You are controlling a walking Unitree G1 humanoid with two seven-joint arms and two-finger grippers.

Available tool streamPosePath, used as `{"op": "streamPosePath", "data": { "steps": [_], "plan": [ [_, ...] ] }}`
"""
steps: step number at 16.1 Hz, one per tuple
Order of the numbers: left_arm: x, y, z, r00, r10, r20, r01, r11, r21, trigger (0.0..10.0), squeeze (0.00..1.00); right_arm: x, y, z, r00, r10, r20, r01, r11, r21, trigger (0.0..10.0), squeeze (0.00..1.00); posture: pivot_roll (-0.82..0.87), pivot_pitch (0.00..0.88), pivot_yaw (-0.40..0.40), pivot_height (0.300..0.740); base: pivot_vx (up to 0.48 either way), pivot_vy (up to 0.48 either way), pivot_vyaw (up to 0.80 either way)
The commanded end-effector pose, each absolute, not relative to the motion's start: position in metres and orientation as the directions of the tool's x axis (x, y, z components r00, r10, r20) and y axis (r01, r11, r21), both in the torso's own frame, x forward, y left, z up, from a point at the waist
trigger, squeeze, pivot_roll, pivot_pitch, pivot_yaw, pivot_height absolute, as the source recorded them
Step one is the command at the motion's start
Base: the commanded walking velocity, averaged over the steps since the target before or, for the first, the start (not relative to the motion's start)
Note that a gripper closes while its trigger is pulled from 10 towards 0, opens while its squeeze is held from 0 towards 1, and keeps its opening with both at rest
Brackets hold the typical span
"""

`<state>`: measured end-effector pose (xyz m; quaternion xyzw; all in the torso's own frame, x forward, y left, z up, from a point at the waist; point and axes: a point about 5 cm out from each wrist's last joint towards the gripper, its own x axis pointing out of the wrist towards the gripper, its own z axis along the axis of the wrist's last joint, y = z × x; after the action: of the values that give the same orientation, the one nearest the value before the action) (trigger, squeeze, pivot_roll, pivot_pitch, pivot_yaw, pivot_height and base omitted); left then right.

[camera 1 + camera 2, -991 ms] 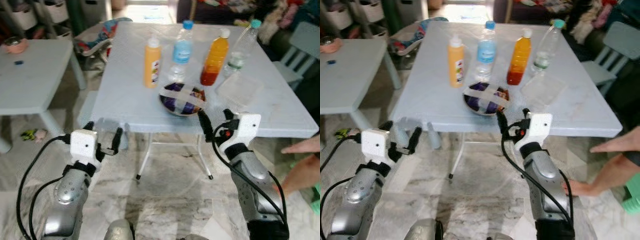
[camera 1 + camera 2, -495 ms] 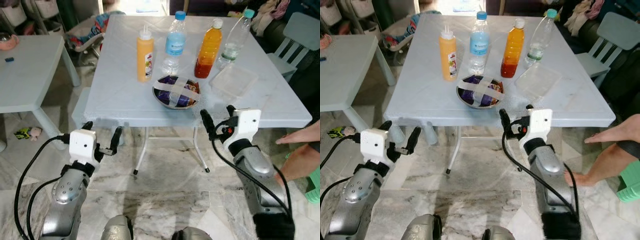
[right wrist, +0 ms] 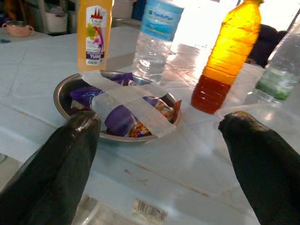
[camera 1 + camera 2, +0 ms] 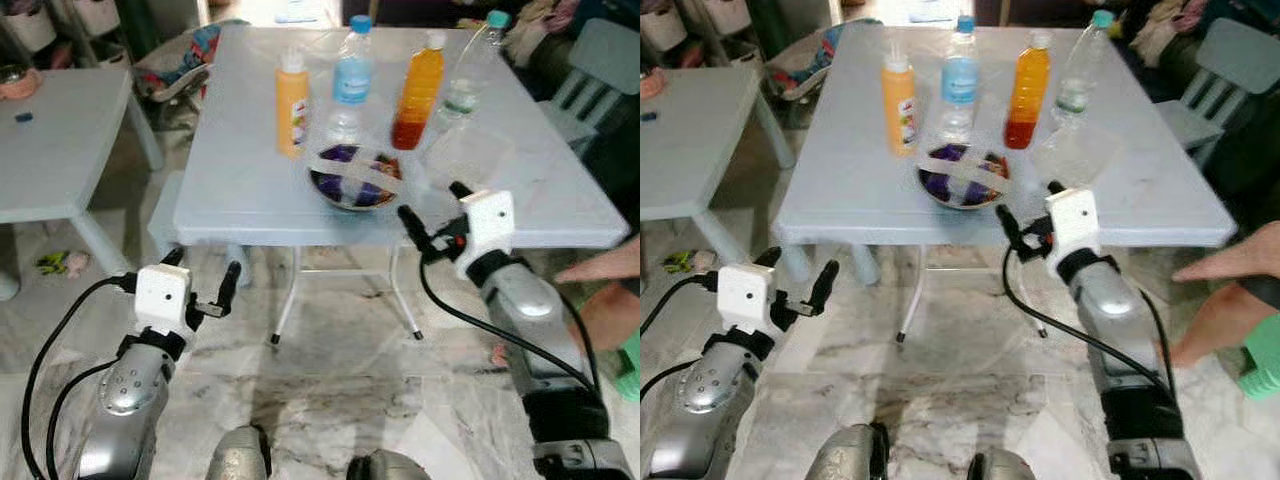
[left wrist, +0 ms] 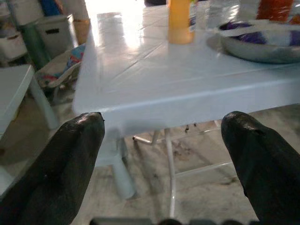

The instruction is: Restocking fridge

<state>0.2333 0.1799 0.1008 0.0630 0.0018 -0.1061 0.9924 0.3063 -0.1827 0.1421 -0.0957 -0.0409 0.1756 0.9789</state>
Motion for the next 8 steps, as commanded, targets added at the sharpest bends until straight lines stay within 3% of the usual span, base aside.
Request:
{"op": "streamPosePath", "data": {
  "steps": [1, 3, 8],
  "plan": [
    [0.23, 0.183, 0.102, 0.977, -0.21, -0.024, 0.212, 0.968, 0.136, 10.0, 0.0, 0.302, -0.178, 0.143, 0.93, 0.362, 0.071, -0.344, 0.92, -0.188, 10.0, 0.0, 0.08, 0.122, -0.018, 0.74, 0.0, 0.0, 0.8],
    [0.231, 0.183, 0.101, 0.978, -0.206, -0.026, 0.208, 0.969, 0.134, 10.0, 0.0, 0.293, -0.172, 0.14, 0.928, 0.361, 0.09, -0.342, 0.923, -0.175, 10.0, 0.0, 0.07, 0.117, -0.02, 0.74, 0.0, 0.0, 0.75],
    [0.235, 0.183, 0.101, 0.978, -0.206, -0.017, 0.206, 0.97, 0.126, 10.0, 0.0, 0.275, -0.163, 0.137, 0.917, 0.384, 0.107, -0.365, 0.917, -0.161, 10.0, 0.0, 0.06, 0.106, -0.023, 0.74, 0.0, 0.0, 0.0]
  ]
}}
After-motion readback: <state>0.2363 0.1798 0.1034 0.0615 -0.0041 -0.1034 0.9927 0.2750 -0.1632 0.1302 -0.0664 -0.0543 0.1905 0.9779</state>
